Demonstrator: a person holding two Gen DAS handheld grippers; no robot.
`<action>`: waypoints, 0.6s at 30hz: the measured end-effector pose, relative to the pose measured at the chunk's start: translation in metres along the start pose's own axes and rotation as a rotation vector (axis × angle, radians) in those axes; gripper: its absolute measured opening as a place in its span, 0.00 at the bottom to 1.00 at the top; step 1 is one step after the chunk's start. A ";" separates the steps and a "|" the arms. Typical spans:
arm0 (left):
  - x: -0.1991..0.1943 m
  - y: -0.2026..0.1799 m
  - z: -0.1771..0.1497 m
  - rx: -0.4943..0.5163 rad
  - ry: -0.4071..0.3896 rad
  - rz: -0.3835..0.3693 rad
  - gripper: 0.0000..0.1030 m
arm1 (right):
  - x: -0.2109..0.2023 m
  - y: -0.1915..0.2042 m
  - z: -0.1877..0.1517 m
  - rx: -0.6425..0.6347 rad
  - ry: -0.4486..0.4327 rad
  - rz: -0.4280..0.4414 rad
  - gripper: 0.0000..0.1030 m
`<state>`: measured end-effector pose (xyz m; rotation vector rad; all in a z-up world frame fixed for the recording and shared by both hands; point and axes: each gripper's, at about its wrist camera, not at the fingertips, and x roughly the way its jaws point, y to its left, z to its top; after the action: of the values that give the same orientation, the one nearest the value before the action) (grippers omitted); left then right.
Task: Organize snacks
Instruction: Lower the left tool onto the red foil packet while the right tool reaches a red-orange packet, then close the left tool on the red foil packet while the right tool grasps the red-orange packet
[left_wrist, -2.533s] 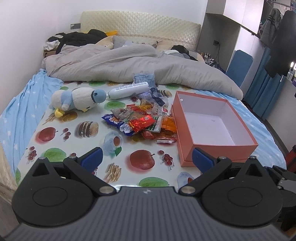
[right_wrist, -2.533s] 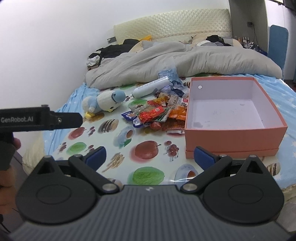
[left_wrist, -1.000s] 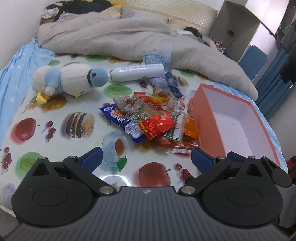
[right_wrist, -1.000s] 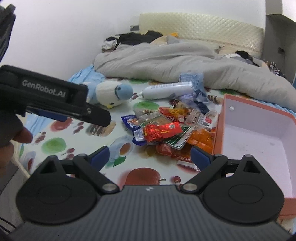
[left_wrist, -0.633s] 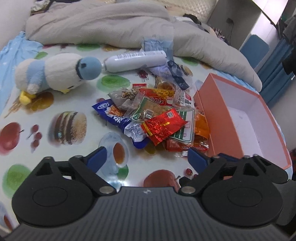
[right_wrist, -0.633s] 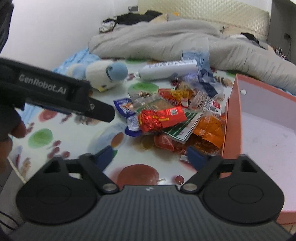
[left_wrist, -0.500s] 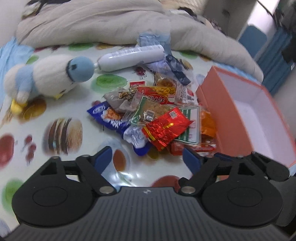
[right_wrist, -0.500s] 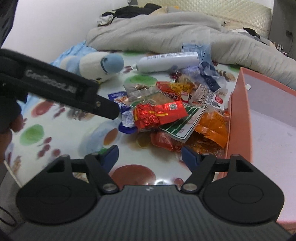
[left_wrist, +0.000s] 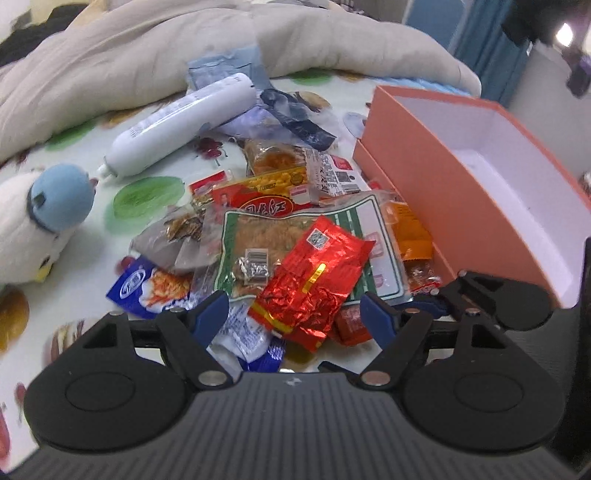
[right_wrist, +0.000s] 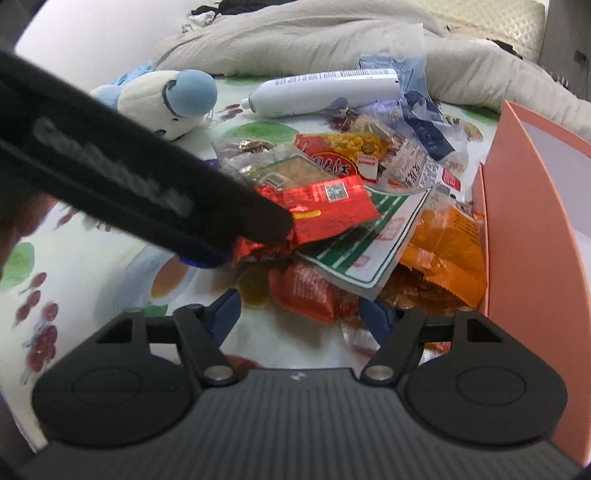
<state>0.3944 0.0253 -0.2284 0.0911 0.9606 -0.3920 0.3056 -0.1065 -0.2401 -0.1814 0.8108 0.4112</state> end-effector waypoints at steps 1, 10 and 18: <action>0.004 -0.002 0.000 0.016 0.007 0.004 0.77 | 0.002 0.000 0.000 -0.001 -0.004 0.000 0.69; 0.027 -0.001 -0.008 0.051 0.032 0.012 0.71 | 0.015 -0.006 -0.009 0.038 -0.011 0.010 0.42; 0.016 0.003 -0.007 -0.006 0.019 0.026 0.57 | 0.007 -0.009 -0.011 0.035 -0.022 0.008 0.38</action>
<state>0.3980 0.0251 -0.2461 0.1019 0.9788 -0.3642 0.3065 -0.1160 -0.2530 -0.1412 0.7973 0.4060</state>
